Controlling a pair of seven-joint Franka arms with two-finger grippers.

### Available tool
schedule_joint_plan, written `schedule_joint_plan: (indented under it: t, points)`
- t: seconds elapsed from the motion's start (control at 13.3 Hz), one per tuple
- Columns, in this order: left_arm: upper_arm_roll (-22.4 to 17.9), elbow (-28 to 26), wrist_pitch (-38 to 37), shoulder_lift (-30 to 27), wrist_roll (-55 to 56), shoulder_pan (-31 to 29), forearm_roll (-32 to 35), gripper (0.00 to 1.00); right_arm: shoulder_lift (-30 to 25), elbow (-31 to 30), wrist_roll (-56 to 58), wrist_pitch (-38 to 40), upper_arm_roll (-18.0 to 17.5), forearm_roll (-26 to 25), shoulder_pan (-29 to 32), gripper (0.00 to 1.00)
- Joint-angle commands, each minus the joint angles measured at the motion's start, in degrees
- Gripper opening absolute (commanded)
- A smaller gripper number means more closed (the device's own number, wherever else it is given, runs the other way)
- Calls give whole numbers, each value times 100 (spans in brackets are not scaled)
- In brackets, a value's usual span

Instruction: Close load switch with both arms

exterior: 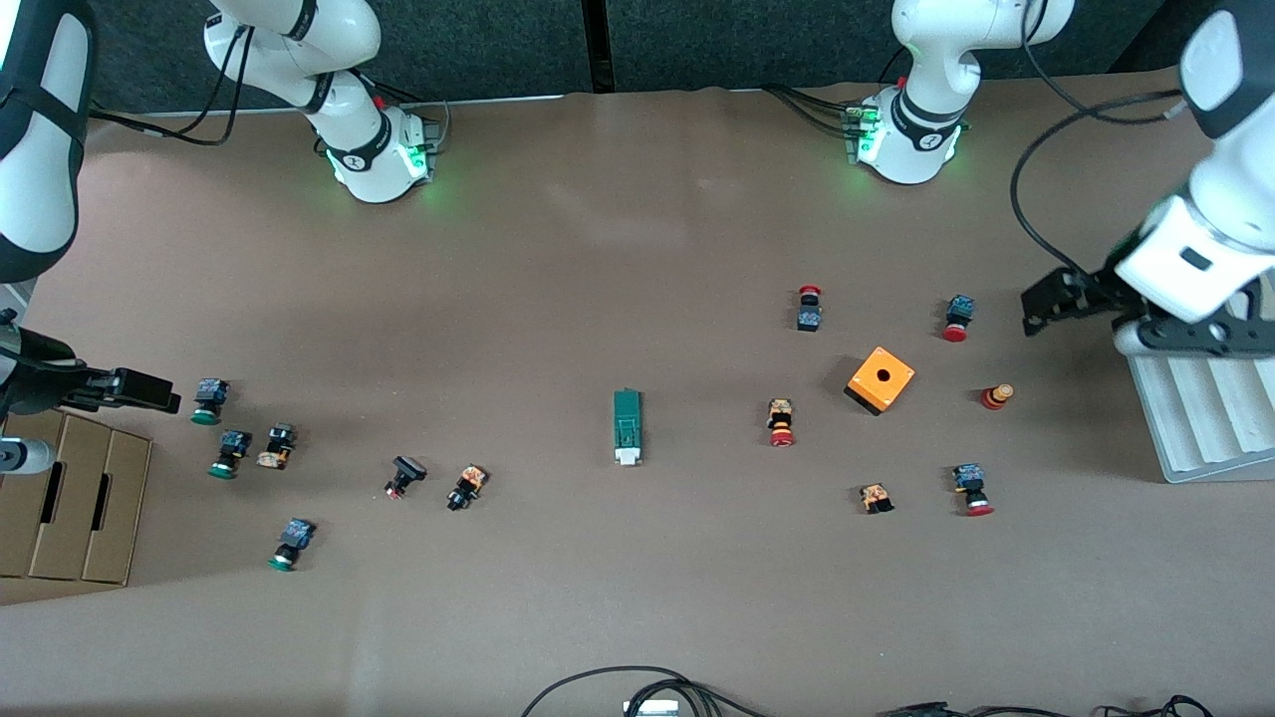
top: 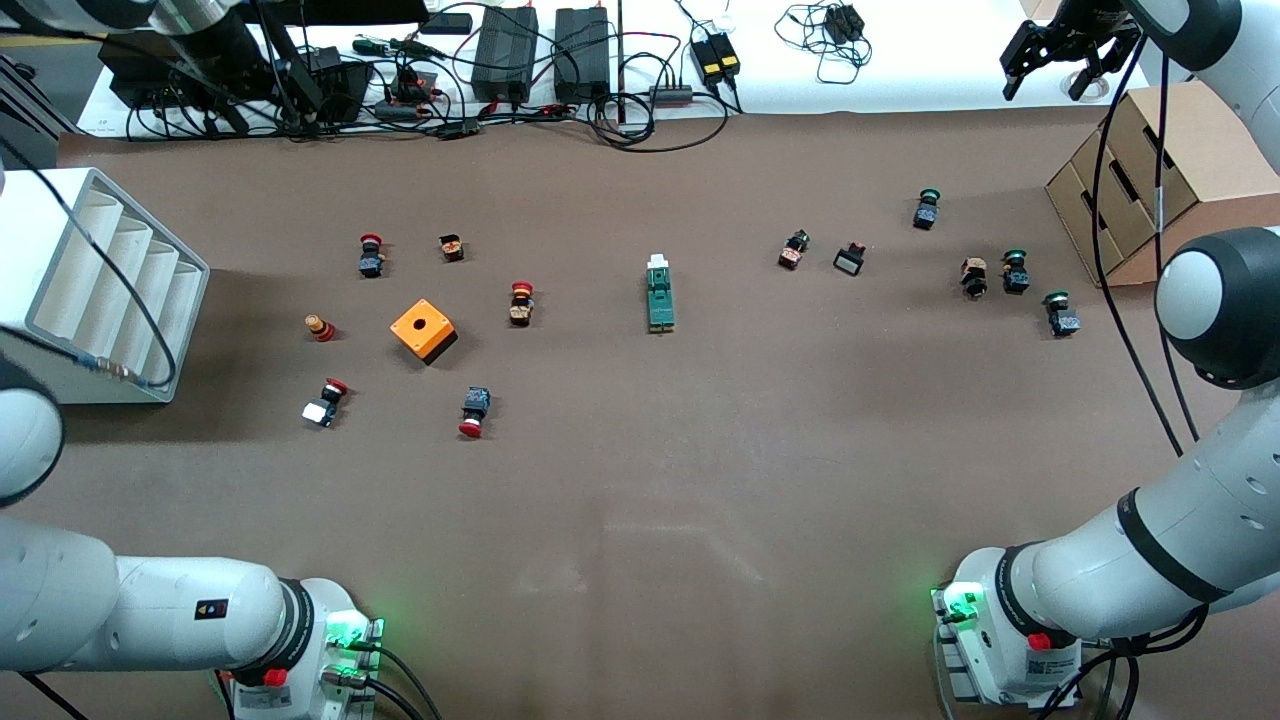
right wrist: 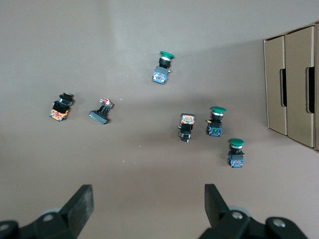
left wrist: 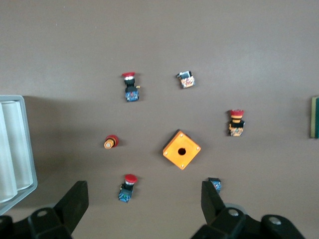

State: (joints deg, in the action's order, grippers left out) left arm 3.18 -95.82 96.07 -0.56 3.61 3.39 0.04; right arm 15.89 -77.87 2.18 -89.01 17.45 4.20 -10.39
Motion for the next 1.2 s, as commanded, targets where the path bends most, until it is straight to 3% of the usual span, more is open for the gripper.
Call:
schedule_joint_plan:
  t: [0.0,1.13]
  points:
    - [-221,-420,184,-322,52,215,102,100,-1220,-1371,-596,-284,-2202,-428,1636,99]
    - [-195,-226,60,-199,210,241,128,100,-1211,-1380,-623,-319,-2150,-393,1803,99]
